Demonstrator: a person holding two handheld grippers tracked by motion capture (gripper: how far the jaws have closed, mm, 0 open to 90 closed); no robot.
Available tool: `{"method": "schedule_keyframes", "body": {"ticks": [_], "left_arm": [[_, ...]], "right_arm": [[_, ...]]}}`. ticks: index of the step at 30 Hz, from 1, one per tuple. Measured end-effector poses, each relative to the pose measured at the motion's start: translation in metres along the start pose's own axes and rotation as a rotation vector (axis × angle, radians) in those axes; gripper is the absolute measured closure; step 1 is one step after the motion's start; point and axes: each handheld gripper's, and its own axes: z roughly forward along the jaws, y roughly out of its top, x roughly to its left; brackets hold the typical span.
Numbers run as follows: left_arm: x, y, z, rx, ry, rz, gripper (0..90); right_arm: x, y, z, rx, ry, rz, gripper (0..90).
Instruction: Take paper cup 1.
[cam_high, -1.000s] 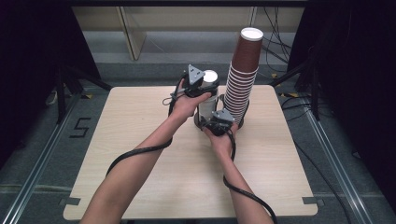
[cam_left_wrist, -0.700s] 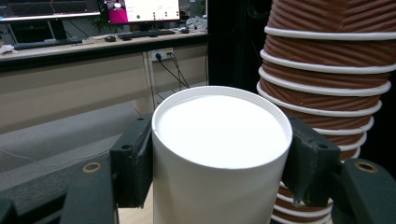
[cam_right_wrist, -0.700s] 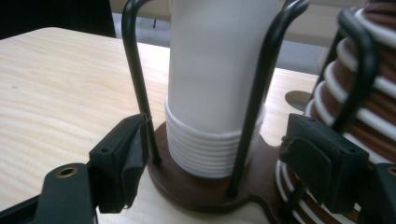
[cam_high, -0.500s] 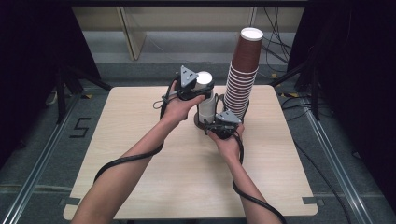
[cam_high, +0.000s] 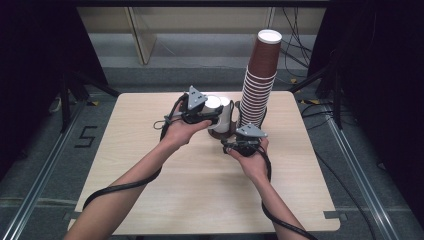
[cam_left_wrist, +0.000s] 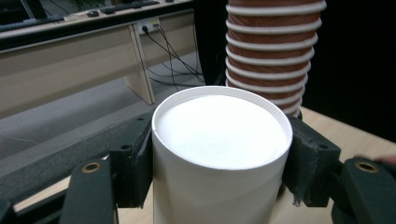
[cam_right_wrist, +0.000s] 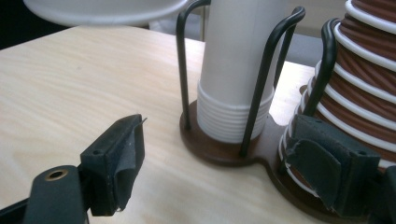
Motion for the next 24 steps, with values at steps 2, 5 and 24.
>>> {"method": "schedule_keyframes", "body": {"ticks": [2, 5, 24], "left_arm": [[-0.004, -0.008, -0.006, 0.029, -0.020, 0.013, 33.7], [-0.008, -0.017, -0.011, 0.063, -0.040, 0.034, 33.7], [-0.052, -0.049, -0.017, 0.170, -0.184, 0.058, 33.7]], "right_arm": [[-0.001, -0.003, -0.010, 0.018, 0.025, -0.008, 19.0], [-0.002, -0.011, -0.022, 0.028, 0.049, -0.009, 18.5], [0.019, -0.037, -0.071, -0.044, 0.233, 0.056, 16.4]]}}
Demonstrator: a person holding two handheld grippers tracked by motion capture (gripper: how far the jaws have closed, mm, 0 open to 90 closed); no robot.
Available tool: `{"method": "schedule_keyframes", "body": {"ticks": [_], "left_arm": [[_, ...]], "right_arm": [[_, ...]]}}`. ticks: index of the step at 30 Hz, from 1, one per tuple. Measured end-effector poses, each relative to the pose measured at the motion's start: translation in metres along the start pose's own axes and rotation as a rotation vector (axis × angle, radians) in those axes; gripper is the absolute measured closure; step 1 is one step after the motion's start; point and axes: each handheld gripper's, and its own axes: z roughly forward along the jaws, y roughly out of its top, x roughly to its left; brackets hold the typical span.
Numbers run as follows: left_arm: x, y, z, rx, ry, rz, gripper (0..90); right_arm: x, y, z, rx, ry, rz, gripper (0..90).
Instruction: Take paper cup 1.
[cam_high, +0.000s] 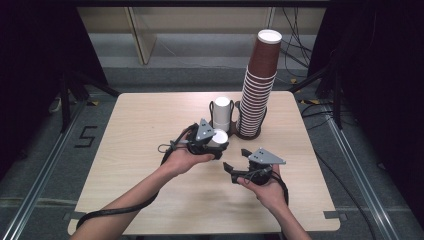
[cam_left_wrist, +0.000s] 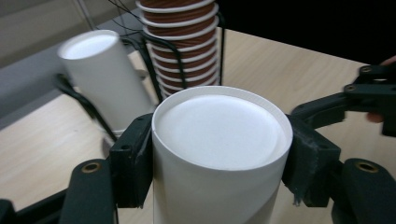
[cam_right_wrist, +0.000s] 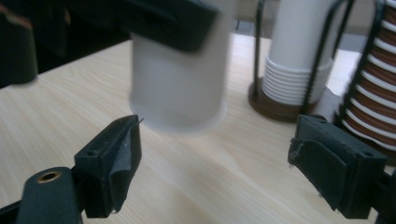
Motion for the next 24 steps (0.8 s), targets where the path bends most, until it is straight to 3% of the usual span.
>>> {"method": "schedule_keyframes", "body": {"ticks": [2, 5, 7, 8, 11, 14, 15, 22, 24], "left_arm": [[-0.007, 0.000, 0.002, -0.002, -0.018, 0.001, 33.6], [-0.015, 0.002, 0.005, -0.007, -0.050, -0.011, 33.7], [-0.018, 0.002, 0.005, -0.007, -0.054, -0.010, 33.6], [-0.021, 0.003, 0.008, -0.010, -0.068, -0.007, 33.7], [-0.026, 0.004, 0.010, -0.013, -0.081, -0.012, 33.6], [-0.029, 0.005, 0.011, -0.024, -0.087, -0.017, 33.6], [-0.030, 0.006, 0.011, -0.019, -0.089, -0.019, 33.6], [-0.031, 0.007, 0.012, -0.019, -0.100, -0.028, 33.1], [-0.031, 0.006, 0.012, -0.022, -0.104, -0.032, 32.8]], "right_arm": [[0.003, 0.001, 0.004, -0.024, 0.018, -0.023, 15.6], [0.005, 0.004, 0.007, -0.036, 0.001, -0.024, 14.7], [0.004, 0.005, 0.010, -0.047, -0.005, -0.046, 14.2], [0.006, 0.005, 0.011, -0.044, 0.006, -0.023, 13.5], [0.006, 0.007, 0.015, -0.055, -0.001, -0.030, 13.3], [0.004, 0.008, 0.017, -0.084, -0.010, -0.060, 15.7], [0.006, 0.008, 0.016, -0.072, -0.022, -0.039, 16.8], [0.005, 0.007, 0.015, -0.090, -0.023, -0.049, 25.4], [0.008, 0.007, 0.014, -0.074, -0.019, -0.009, 26.6]]}}
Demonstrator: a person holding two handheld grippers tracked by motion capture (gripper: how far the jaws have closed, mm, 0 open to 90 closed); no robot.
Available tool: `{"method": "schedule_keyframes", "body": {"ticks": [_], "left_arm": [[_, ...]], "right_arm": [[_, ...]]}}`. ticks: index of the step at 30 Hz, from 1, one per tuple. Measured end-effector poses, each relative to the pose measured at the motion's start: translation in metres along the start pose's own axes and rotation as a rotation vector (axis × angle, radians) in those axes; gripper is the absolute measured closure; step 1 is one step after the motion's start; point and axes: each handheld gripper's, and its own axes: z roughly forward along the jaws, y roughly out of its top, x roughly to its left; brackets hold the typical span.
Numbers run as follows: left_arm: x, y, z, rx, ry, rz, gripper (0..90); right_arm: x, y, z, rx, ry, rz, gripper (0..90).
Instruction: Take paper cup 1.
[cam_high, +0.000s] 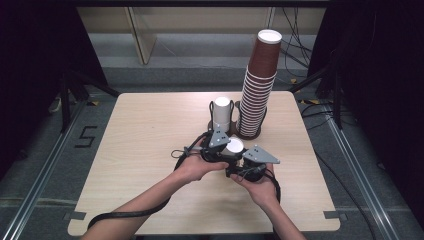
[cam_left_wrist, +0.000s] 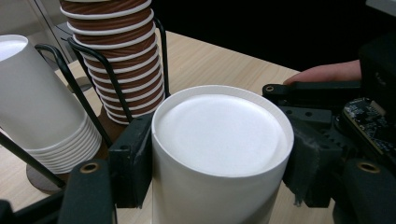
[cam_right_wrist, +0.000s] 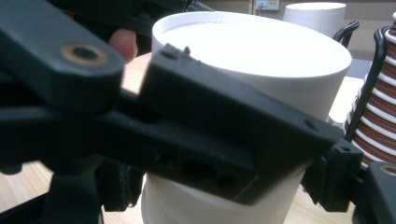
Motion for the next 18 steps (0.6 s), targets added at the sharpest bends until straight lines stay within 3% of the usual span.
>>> {"method": "schedule_keyframes", "body": {"ticks": [3, 5, 9, 11, 12, 14, 16, 18], "left_arm": [[0.001, 0.000, 0.000, 0.003, -0.007, 0.001, 31.9], [0.002, 0.000, 0.000, 0.000, -0.014, -0.008, 30.5], [0.006, -0.001, -0.004, -0.044, -0.014, 0.023, 18.8], [0.005, -0.001, -0.006, -0.052, -0.007, 0.029, 14.8], [0.005, -0.001, -0.012, -0.063, 0.005, 0.055, 14.5], [0.005, -0.004, -0.019, -0.073, 0.015, 0.073, 14.2], [0.005, -0.006, -0.022, -0.076, 0.015, 0.081, 13.7], [0.005, -0.012, -0.028, -0.076, 0.015, 0.096, 11.8]], "right_arm": [[-0.001, 0.000, 0.000, 0.000, 0.001, -0.005, 27.6], [0.000, 0.000, -0.001, 0.013, 0.001, 0.019, 28.7], [-0.006, 0.001, -0.002, 0.006, -0.021, 0.034, 29.2], [-0.010, 0.001, -0.003, 0.011, -0.015, 0.081, 29.1], [-0.012, 0.000, -0.004, 0.006, -0.008, 0.103, 29.2], [-0.016, 0.000, -0.007, 0.011, -0.029, 0.144, 29.1], [-0.020, 0.000, -0.008, 0.003, -0.026, 0.141, 29.1], [-0.023, 0.000, -0.012, 0.012, -0.029, 0.178, 29.0]]}}
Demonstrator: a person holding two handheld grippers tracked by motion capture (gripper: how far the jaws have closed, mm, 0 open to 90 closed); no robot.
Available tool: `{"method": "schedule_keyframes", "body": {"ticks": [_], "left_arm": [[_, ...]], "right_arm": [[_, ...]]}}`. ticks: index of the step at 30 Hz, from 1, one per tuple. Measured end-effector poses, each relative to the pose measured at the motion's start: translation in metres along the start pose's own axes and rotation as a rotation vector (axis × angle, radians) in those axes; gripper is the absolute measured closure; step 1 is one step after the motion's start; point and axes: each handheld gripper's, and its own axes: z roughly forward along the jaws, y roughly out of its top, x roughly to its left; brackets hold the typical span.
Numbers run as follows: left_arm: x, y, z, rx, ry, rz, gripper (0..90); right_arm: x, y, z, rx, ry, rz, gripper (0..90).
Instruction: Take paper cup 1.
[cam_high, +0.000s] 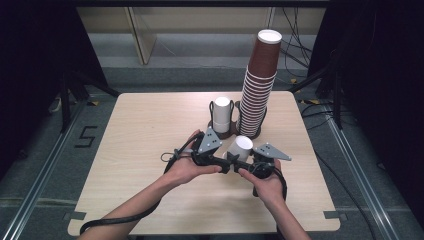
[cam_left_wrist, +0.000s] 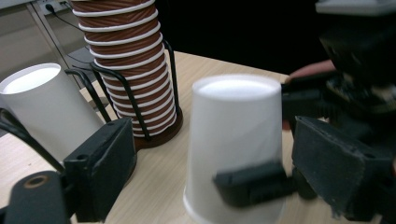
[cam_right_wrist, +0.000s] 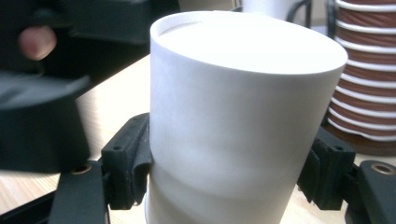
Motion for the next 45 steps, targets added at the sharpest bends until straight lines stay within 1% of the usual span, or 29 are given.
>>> {"method": "schedule_keyframes", "body": {"ticks": [2, 3, 4, 7, 8, 10, 11, 12, 13, 14, 15, 16, 17, 18, 19, 20, 21, 23, 24, 25, 26, 27, 28, 34, 37, 40, 41, 42, 45], "left_arm": [[-0.001, -0.006, -0.005, 0.000, -0.011, 0.026, 7.6], [-0.001, -0.007, -0.007, -0.004, -0.018, 0.016, 6.6], [-0.002, -0.010, -0.012, -0.017, -0.033, 0.006, 5.9], [-0.004, -0.013, -0.017, -0.029, -0.045, 0.008, 4.5], [-0.005, -0.015, -0.019, -0.031, -0.050, 0.013, 3.3], [-0.008, -0.022, -0.020, -0.018, -0.074, 0.024, 1.0], [-0.008, -0.022, -0.020, -0.018, -0.074, 0.024, 0.4], [-0.010, -0.026, -0.018, -0.012, -0.086, 0.027, 0.0], [-0.011, -0.028, -0.018, -0.003, -0.088, 0.032, 0.0], [-0.014, -0.032, -0.015, 0.004, -0.089, 0.034, 0.0], [-0.015, -0.034, -0.014, 0.008, -0.090, 0.037, 0.0], [-0.018, -0.037, -0.009, 0.015, -0.092, 0.051, 0.0], [-0.018, -0.037, -0.009, 0.015, -0.092, 0.051, 0.0], [-0.020, -0.038, -0.006, 0.013, -0.093, 0.053, 0.0], [-0.021, -0.037, -0.001, 0.002, -0.102, 0.072, 0.0], [-0.021, -0.037, -0.001, 0.002, -0.102, 0.072, 0.0], [-0.023, -0.038, 0.001, 0.001, -0.101, 0.071, 0.0], [-0.025, -0.038, 0.006, 0.005, -0.121, 0.054, 0.0], [-0.027, -0.038, 0.010, 0.006, -0.132, 0.046, 0.0], [-0.027, -0.037, 0.012, 0.009, -0.138, 0.048, 0.0], [-0.028, -0.037, 0.015, 0.006, -0.145, 0.038, 0.0], [-0.028, -0.037, 0.015, 0.006, -0.145, 0.038, 0.0], [-0.029, -0.036, 0.019, 0.006, -0.158, 0.034, 0.0], [-0.029, -0.038, 0.025, 0.018, -0.174, 0.049, 0.0], [-0.028, -0.040, 0.027, 0.024, -0.180, 0.050, 0.6], [-0.027, -0.041, 0.028, 0.023, -0.181, 0.045, 2.6], [-0.027, -0.041, 0.028, 0.022, -0.181, 0.048, 3.5], [-0.027, -0.040, 0.028, 0.021, -0.182, 0.050, 4.5], [-0.027, -0.041, 0.028, 0.023, -0.181, 0.050, 6.7]], "right_arm": [[-0.005, -0.001, -0.003, -0.002, 0.005, 0.056, 29.0], [-0.007, -0.001, -0.004, -0.005, -0.006, 0.079, 29.1], [-0.013, -0.001, -0.006, -0.005, -0.011, 0.084, 29.0], [-0.018, -0.001, -0.008, -0.018, -0.003, 0.104, 29.0], [-0.020, 0.000, -0.012, -0.013, -0.018, 0.135, 29.0], [-0.024, 0.000, -0.014, -0.023, -0.016, 0.149, 29.0], [-0.024, 0.000, -0.014, -0.023, -0.016, 0.149, 29.0], [-0.024, 0.000, -0.016, -0.021, -0.009, 0.183, 29.1], [-0.024, 0.000, -0.016, -0.021, -0.009, 0.183, 29.1], [-0.024, -0.001, -0.017, -0.021, 0.006, 0.204, 29.0], [-0.024, -0.001, -0.017, -0.021, 0.006, 0.204, 29.0], [-0.023, -0.004, -0.017, -0.025, 0.036, 0.257, 29.1], [-0.023, -0.004, -0.017, -0.025, 0.036, 0.257, 29.1], [-0.019, -0.006, -0.018, 0.001, 0.054, 0.308, 29.1], [-0.017, -0.007, -0.018, -0.004, 0.070, 0.336, 29.1], [-0.017, -0.007, -0.018, -0.004, 0.070, 0.336, 29.1], [-0.016, -0.008, -0.018, -0.005, 0.096, 0.359, 29.1], [-0.013, -0.008, -0.019, 0.010, 0.091, 0.373, 29.0], [-0.011, -0.008, -0.019, 0.002, 0.123, 0.382, 29.1], [-0.009, -0.008, -0.019, 0.011, 0.112, 0.376, 29.1], [-0.007, -0.008, -0.019, 0.009, 0.121, 0.393, 29.1], [-0.007, -0.008, -0.019, 0.009, 0.121, 0.393, 29.1], [-0.006, -0.009, -0.020, 0.016, 0.117, 0.375, 29.1], [-0.006, -0.010, -0.022, 0.007, 0.146, 0.376, 29.2], [-0.003, -0.009, -0.023, 0.005, 0.174, 0.379, 29.3], [0.000, -0.008, -0.024, 0.019, 0.171, 0.401, 29.4], [0.000, -0.008, -0.024, 0.015, 0.181, 0.377, 29.4], [0.000, -0.008, -0.023, 0.007, 0.194, 0.381, 29.4], [0.003, -0.007, -0.023, 0.020, 0.188, 0.388, 29.4]]}}
